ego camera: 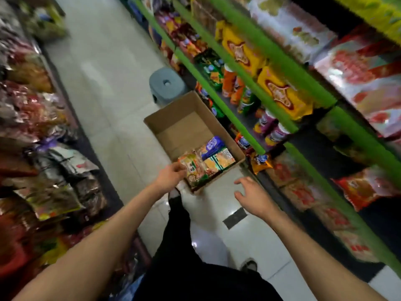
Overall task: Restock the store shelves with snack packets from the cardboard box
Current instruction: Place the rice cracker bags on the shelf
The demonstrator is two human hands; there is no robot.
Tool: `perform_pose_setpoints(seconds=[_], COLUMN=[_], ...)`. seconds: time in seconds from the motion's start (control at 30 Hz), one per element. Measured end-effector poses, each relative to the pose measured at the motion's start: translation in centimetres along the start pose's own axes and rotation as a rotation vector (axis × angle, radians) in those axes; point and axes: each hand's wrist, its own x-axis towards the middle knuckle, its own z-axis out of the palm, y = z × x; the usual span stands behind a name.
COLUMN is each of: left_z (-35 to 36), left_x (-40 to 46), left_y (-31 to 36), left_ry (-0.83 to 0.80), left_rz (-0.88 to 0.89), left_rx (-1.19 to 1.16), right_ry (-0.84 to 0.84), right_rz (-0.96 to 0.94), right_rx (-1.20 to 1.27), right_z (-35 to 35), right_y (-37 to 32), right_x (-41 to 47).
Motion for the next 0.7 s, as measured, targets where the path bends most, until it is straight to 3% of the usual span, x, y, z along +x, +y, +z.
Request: perform_pose_setpoints(seconds=[0.13,0.3,0.57,0.7], left_z=[-5.3,-6.7,-0.2,5.4], left_x=[7.9,16.6,31.7,39.1], left_y=[-2.2,-4.2,-11.1,-15.3], left_ry=[-0.013,-0.123,-0.173,-0.142], left_rz=[-0.090,-0.192,-0.380,-0.599], left_rx=[-0.072,-0.102,-0.148,-0.387], right_ry=[-0.125,-0.189,-0.351,-0.404], right_rz=[0.121,0.237,0.311,0.339], right_rx=[0.044,0.089,0.094,0.136], right_z=[2.3,3.6,10.5,15.5], right_y=[-3.9,-5.1,0.3,4.7], right_x=[7.7,16.1,30.7,38.1])
